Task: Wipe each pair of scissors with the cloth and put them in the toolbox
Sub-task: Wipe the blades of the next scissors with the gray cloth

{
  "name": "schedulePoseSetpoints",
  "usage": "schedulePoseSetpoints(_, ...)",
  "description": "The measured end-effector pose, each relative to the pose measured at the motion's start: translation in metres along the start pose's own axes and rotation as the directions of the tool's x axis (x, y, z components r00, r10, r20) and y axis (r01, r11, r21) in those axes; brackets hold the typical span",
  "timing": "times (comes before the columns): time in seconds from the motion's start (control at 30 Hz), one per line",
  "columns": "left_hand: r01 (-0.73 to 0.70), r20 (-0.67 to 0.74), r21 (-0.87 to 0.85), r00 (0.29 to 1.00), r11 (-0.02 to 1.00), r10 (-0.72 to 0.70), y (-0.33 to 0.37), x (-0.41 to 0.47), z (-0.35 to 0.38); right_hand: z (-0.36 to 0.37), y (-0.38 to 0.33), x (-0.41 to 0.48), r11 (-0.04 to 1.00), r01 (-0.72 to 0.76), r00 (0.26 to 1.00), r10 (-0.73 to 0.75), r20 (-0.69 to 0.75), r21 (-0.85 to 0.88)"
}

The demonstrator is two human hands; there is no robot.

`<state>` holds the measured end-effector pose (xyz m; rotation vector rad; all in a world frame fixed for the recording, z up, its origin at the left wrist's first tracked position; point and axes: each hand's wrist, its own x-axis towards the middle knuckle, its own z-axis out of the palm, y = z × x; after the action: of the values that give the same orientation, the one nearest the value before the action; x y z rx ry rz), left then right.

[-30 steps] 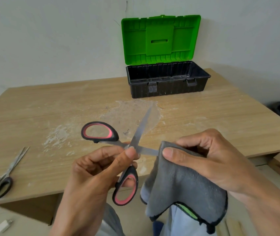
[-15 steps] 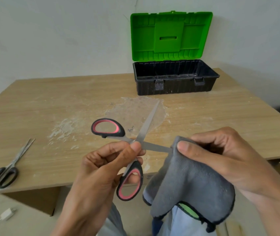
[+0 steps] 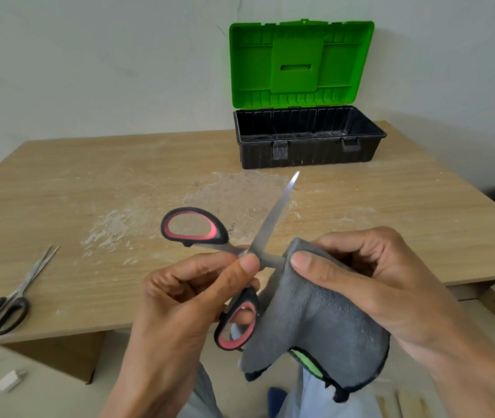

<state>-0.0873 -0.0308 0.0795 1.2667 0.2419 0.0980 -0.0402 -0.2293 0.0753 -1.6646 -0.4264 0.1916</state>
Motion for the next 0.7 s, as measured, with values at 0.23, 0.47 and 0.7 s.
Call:
schedulePoseSetpoints(0.23,0.164,0.021,-0.080,0.986,0.983,-0.163,0.008,-0.002,-0.004,-0.013,-0.001,-0.005,0.999,-0.038,0.999,0.038,-0.021,0.029)
schedulePoseSetpoints(0.47,0.136,0.066,-0.044,0.989,0.990,-0.133,0.000,-0.004,0.012,-0.001,-0.004,-0.001,0.999,0.029,1.000,-0.029,0.004,-0.038)
schedulePoseSetpoints(0.7,0.162,0.015,-0.103,0.987,0.981,-0.161,0.002,-0.005,0.010,0.005,0.003,-0.002,0.966,0.071,0.994,-0.047,0.101,-0.250)
